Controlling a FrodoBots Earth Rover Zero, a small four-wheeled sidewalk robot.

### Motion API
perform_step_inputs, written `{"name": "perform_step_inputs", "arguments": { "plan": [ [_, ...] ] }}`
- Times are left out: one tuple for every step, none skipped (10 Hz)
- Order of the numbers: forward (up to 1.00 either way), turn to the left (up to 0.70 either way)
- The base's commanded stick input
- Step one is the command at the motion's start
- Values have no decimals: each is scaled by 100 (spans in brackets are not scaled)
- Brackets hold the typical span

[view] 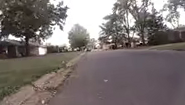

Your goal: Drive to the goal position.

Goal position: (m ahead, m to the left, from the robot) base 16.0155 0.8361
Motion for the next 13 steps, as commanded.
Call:
{"name": "perform_step_inputs", "arguments": {
  "plan": [
    [100, 0],
    [100, 0],
    [100, 0],
    [100, 0],
    [100, 0],
    [100, 0],
    [100, 0],
    [100, 0],
    [100, 0],
    [100, 0],
    [100, 0],
    [100, 0],
    [100, 0]
  ]
}}
